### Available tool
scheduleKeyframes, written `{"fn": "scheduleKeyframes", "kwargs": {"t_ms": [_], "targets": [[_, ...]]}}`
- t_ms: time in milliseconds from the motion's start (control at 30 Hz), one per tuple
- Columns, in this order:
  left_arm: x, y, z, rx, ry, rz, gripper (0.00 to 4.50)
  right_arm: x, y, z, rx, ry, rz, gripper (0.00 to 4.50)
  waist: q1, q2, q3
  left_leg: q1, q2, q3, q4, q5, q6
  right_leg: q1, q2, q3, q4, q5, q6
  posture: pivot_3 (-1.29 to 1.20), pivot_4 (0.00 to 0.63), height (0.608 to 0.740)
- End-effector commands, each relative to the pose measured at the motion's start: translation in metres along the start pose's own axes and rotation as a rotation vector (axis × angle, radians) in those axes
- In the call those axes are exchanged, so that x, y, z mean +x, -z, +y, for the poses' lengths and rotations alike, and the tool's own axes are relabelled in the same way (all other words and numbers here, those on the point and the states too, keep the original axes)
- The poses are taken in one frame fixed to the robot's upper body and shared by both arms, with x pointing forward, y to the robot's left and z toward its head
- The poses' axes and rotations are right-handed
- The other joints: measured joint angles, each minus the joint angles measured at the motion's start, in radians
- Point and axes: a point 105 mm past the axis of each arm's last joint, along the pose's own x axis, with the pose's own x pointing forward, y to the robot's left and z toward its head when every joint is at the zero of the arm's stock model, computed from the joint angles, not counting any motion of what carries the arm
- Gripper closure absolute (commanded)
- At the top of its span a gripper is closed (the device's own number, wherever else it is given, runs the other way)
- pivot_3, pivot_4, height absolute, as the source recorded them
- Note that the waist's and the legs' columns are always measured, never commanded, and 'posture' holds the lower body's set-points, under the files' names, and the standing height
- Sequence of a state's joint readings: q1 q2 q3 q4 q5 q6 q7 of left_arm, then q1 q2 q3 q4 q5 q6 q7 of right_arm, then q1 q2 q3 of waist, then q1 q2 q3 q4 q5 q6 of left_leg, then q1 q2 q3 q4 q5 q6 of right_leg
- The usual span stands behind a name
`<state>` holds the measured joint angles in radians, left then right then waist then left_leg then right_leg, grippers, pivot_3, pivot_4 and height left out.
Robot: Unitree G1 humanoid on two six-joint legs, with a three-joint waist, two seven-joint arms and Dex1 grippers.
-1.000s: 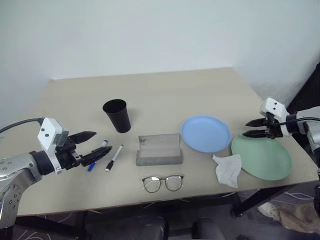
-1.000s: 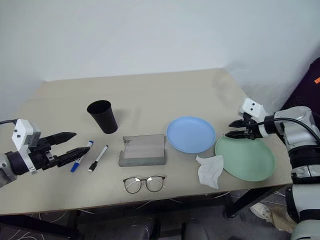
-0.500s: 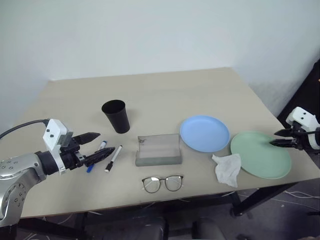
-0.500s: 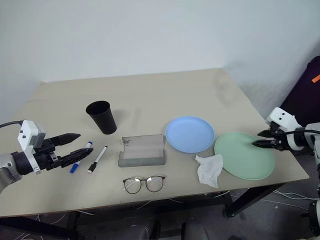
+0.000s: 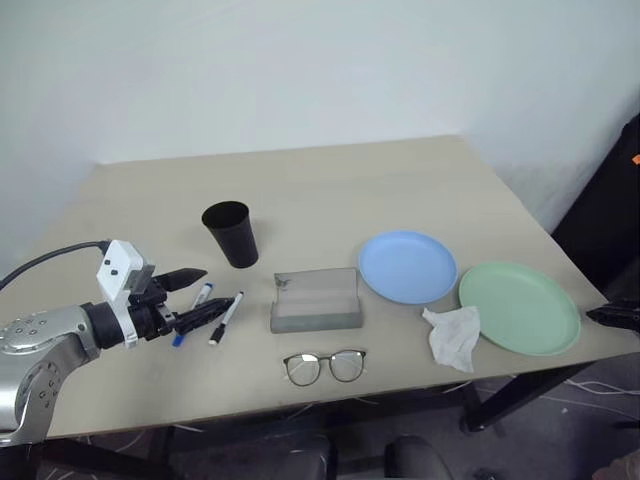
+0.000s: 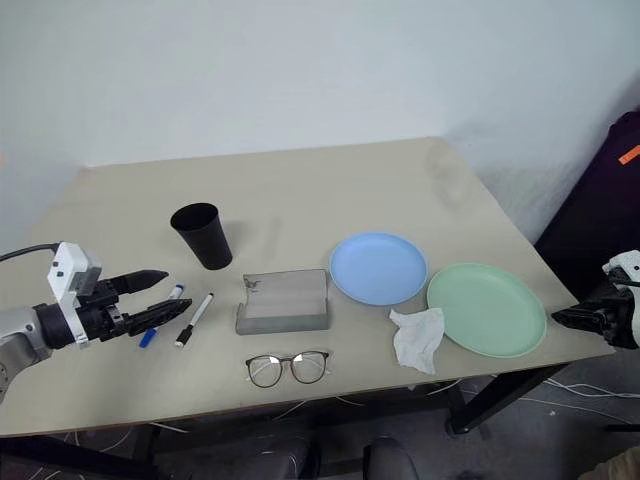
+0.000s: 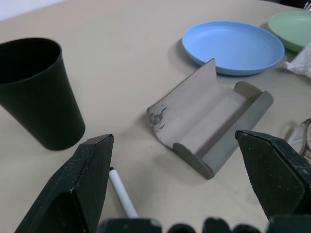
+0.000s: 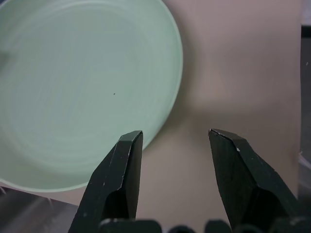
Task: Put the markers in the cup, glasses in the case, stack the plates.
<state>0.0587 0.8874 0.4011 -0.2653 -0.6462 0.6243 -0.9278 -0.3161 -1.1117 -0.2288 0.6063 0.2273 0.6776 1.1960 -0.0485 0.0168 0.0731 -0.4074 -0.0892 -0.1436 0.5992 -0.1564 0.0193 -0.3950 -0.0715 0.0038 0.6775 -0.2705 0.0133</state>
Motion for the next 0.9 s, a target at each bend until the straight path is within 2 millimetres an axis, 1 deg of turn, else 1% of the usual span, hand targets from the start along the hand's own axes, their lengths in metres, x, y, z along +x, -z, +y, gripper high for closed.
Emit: {"fn": "scheduleKeyframes", "kwargs": {"t_ms": [33, 133, 267, 433, 733, 833, 900], "targets": [[-0.001, -0.008, 0.002, 0.028, 0.000, -0.020, 0.26, -0.006, -0.016, 0.007, 0.036, -0.014, -0.077, 2.16, 0.001, 0.000, 0.000, 0.000, 0.000, 0.000, 0.000, 0.000, 0.000, 0.000, 0.000, 0.000, 0.000, 0.000, 0.000, 0.00, 0.000, 0.740], [-0.001, -0.008, 0.002, 0.026, 0.003, -0.021, 0.26, -0.001, -0.016, 0.012, 0.088, -0.028, -0.090, 2.16, 0.001, 0.000, 0.000, 0.000, 0.000, 0.000, 0.000, 0.000, 0.000, 0.000, 0.000, 0.000, 0.000, 0.000, 0.000, 0.00, 0.000, 0.740], [-0.005, -0.011, 0.002, 0.036, 0.001, -0.048, 0.26, 0.006, -0.013, 0.013, 0.130, -0.003, -0.084, 2.16, 0.002, 0.000, 0.000, 0.000, 0.000, 0.000, 0.000, 0.000, 0.000, 0.000, 0.000, 0.000, 0.000, 0.000, 0.000, 0.00, 0.000, 0.740], [-0.011, -0.012, -0.004, 0.045, 0.023, -0.067, 0.26, 0.015, -0.009, 0.019, 0.145, -0.018, -0.064, 2.16, 0.002, 0.000, 0.000, -0.001, 0.000, 0.001, 0.000, 0.000, 0.000, 0.000, -0.001, 0.000, 0.000, 0.000, 0.000, 0.00, 0.000, 0.740], [-0.019, -0.007, -0.006, 0.039, -0.009, -0.058, 0.26, 0.029, -0.002, 0.015, 0.159, 0.012, -0.043, 2.16, 0.002, -0.001, 0.000, -0.001, 0.000, 0.001, 0.002, -0.001, 0.001, 0.000, 0.000, 0.001, 0.000, 0.000, 0.001, 0.00, 0.000, 0.740], [-0.020, -0.006, -0.005, 0.038, -0.019, -0.057, 0.23, 0.032, 0.000, 0.014, 0.158, 0.014, -0.036, 2.79, 0.002, -0.001, 0.000, -0.001, 0.000, 0.001, 0.003, -0.001, 0.001, 0.001, -0.001, 0.001, 0.000, 0.000, 0.001, 0.00, 0.000, 0.740], [-0.021, -0.006, -0.006, 0.036, -0.022, -0.057, 0.23, 0.034, 0.002, 0.014, 0.158, 0.017, -0.031, 3.44, 0.002, -0.001, 0.000, -0.001, 0.000, 0.001, 0.003, -0.001, 0.001, 0.001, -0.001, 0.001, 0.000, 0.000, 0.001, 0.00, 0.000, 0.740]]}}
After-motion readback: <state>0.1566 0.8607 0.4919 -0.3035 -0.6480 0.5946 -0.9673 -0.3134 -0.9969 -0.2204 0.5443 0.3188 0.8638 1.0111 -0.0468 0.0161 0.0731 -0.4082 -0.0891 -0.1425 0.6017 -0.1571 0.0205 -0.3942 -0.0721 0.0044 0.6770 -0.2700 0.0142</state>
